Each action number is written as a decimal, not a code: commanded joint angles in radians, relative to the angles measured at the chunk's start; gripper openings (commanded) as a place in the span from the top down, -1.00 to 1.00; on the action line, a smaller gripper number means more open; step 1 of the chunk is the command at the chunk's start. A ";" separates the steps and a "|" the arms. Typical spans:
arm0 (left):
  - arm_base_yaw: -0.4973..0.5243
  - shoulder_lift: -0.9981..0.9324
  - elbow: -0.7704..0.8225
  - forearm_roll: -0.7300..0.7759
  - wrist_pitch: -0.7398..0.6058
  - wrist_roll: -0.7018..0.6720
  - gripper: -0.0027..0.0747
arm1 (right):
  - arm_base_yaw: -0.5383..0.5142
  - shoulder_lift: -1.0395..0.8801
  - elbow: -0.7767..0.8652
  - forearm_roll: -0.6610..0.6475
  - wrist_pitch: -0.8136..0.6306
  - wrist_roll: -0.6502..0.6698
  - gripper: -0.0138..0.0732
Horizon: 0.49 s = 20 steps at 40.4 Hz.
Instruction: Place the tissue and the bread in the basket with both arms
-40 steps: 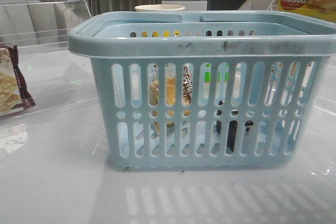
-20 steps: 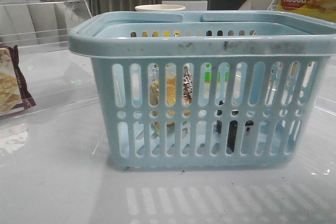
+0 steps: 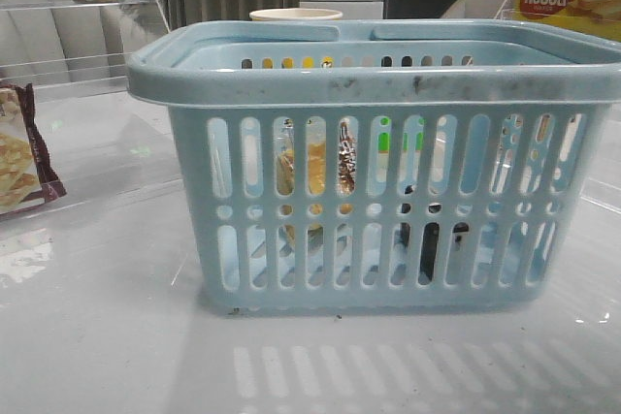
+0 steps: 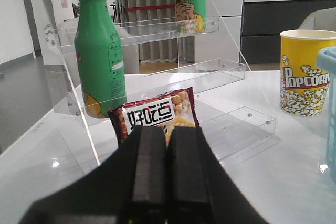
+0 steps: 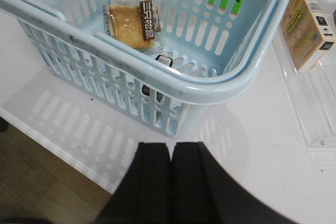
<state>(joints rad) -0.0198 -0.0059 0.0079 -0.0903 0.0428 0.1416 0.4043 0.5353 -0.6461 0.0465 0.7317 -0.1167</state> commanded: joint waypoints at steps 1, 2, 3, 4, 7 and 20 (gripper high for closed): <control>-0.002 -0.018 -0.001 -0.010 -0.092 -0.009 0.70 | 0.000 -0.007 -0.023 -0.006 -0.071 -0.006 0.56; -0.002 -0.018 -0.001 -0.010 -0.092 -0.009 0.70 | 0.000 -0.021 -0.019 -0.006 -0.072 -0.006 0.56; -0.002 -0.018 -0.001 -0.010 -0.092 -0.009 0.70 | 0.000 -0.031 -0.015 -0.006 -0.072 -0.006 0.56; -0.002 -0.018 -0.001 -0.010 -0.092 -0.009 0.70 | -0.004 -0.043 -0.011 -0.006 -0.072 -0.006 0.56; -0.002 -0.016 -0.001 -0.010 -0.092 -0.009 0.70 | -0.034 -0.087 0.017 -0.006 -0.102 -0.006 0.56; -0.002 -0.016 -0.001 -0.010 -0.092 -0.009 0.70 | -0.296 -0.384 0.382 -0.006 -0.500 -0.006 0.56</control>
<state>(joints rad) -0.0198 -0.0059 0.0079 -0.0903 0.0428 0.1409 0.1658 0.2044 -0.3231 0.0465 0.4083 -0.1167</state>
